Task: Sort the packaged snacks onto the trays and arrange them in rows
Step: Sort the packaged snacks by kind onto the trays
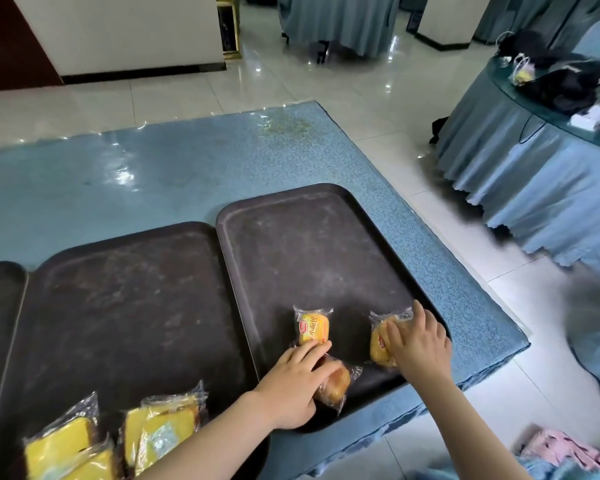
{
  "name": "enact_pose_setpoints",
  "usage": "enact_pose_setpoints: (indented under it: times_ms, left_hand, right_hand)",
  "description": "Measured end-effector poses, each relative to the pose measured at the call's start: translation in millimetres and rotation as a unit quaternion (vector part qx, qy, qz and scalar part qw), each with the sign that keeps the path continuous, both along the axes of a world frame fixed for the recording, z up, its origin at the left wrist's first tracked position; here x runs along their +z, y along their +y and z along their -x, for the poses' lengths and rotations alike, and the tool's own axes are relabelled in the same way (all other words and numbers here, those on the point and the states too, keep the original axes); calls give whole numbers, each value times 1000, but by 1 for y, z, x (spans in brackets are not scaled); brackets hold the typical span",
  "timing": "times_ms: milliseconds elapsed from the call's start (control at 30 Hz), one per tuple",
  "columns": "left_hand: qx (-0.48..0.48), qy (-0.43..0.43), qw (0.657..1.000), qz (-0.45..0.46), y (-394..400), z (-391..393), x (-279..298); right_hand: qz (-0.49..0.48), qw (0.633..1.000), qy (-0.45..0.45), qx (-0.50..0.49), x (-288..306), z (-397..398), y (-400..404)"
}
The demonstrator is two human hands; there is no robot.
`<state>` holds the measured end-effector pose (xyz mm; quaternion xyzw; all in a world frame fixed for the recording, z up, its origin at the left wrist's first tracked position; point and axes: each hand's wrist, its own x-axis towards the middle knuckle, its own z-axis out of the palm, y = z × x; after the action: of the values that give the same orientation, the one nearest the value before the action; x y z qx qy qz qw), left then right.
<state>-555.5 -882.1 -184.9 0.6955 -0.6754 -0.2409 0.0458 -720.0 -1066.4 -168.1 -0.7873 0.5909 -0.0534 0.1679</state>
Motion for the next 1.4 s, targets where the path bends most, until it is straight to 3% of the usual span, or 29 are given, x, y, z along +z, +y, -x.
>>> enact_pose_setpoints:
  times_ms: [167, 433, 700, 1000, 1400]
  left_hand:
    - [15, 5, 1000, 13, 12, -17, 15]
    - [149, -38, 985, 85, 84, -87, 24]
    - [280, -53, 944, 165, 243, -198, 47]
    - [387, -106, 906, 135, 454, -302, 80]
    - [477, -92, 850, 203, 557, -343, 122]
  right_hand:
    - [22, 997, -25, 75, 20, -28, 15]
    - [-9, 968, -53, 244, 44, -111, 91]
    - [-18, 944, -76, 322, 60, -221, 225]
    - [-2, 925, -94, 367, 72, -313, 387]
    - [-37, 873, -114, 473, 88, -400, 488]
